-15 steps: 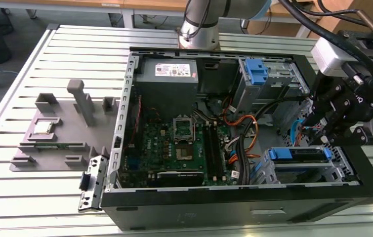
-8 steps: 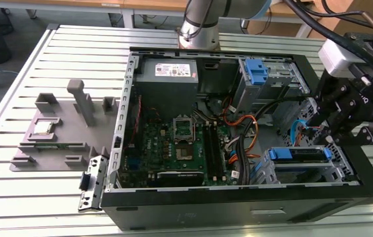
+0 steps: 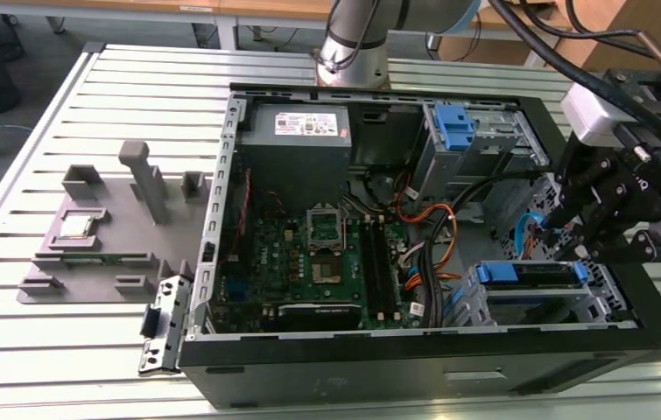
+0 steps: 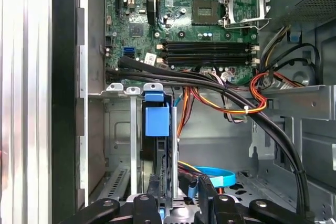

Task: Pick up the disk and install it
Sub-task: 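Insert the first disk wire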

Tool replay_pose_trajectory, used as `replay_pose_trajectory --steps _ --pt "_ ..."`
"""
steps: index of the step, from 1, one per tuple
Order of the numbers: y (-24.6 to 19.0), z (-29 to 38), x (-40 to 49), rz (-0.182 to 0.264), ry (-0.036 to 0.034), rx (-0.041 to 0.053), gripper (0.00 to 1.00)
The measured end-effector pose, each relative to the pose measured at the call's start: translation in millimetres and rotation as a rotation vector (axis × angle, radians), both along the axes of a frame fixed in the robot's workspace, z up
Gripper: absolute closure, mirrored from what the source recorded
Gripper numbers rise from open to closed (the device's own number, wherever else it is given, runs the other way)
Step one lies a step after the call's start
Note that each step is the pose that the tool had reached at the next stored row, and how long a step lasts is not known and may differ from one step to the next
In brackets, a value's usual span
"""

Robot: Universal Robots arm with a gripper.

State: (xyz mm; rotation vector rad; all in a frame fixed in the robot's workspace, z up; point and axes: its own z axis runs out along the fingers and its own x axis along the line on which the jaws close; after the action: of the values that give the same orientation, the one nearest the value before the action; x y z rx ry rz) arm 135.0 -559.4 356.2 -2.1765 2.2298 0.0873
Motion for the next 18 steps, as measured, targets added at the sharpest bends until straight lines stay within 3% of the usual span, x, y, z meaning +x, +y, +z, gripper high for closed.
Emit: replay_pose_trajectory --steps 7,14,17,18 --pt "-4.5 -1.3 0.1 0.000 0.0000 0.0001 0.58" --pt "-4.6 -1.3 0.1 0.000 0.0000 -0.0016 0.58" --pt "-4.6 -1.4 0.1 0.000 0.0000 -0.0019 0.65" --pt "-4.6 -1.3 0.1 0.000 0.0000 -0.0021 0.72"
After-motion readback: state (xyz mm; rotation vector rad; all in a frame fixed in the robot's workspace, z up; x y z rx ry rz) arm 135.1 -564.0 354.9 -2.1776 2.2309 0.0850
